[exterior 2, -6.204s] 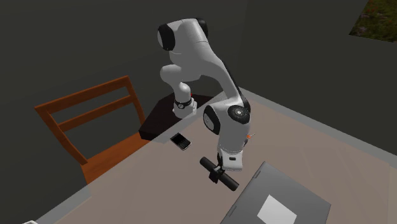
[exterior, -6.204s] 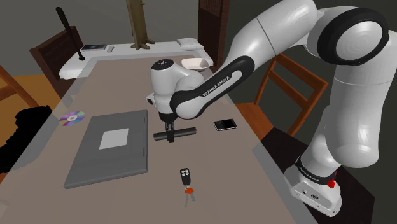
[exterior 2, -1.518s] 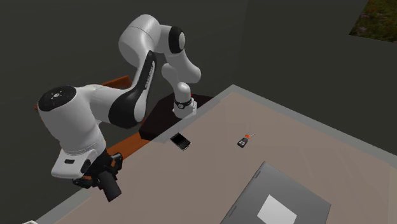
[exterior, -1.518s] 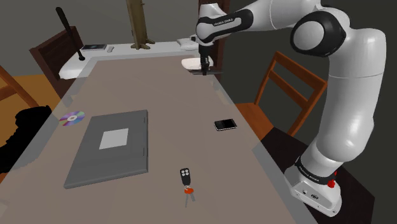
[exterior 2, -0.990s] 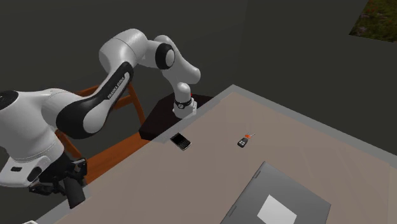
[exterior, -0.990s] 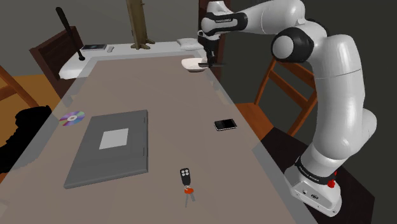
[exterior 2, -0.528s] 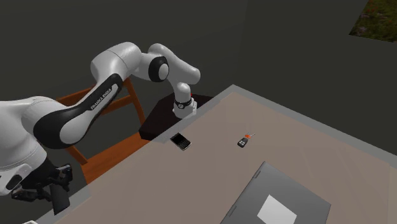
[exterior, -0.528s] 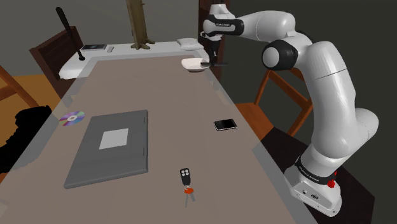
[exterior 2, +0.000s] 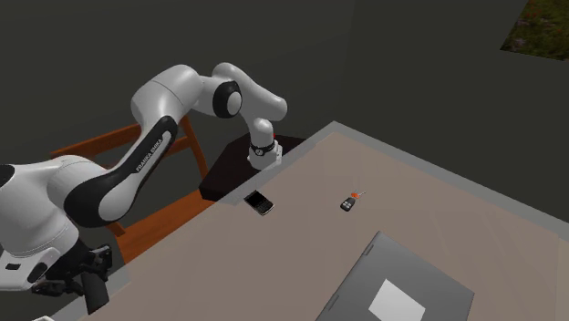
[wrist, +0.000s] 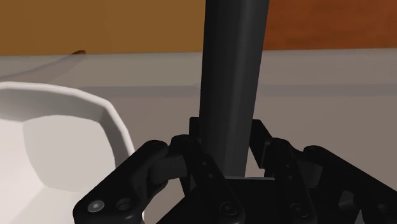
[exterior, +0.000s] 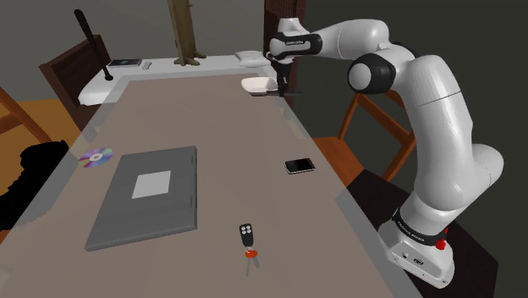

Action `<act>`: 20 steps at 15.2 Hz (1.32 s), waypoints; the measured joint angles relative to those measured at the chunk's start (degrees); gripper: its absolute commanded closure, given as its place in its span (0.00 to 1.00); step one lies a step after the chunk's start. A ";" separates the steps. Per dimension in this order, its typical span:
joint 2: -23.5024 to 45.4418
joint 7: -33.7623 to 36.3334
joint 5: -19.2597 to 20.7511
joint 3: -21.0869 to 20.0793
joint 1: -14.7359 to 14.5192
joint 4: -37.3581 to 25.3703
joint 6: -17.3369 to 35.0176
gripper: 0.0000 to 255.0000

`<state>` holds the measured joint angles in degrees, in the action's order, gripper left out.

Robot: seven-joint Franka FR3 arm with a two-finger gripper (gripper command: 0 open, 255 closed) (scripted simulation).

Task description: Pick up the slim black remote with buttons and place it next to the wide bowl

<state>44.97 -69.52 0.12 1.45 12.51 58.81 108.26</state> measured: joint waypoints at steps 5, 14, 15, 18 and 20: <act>0.37 -0.01 0.00 0.01 0.03 3.14 3.53 1.00; 1.51 0.09 0.00 -0.01 -0.03 5.36 6.90 1.00; 1.51 0.09 0.00 -0.01 -0.03 5.37 6.91 1.00; 1.50 0.09 0.00 -0.01 -0.03 5.38 6.92 0.00; 1.49 0.09 0.00 -0.01 -0.03 5.38 6.93 0.00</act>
<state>46.47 -69.43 0.13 1.44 12.48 64.19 115.19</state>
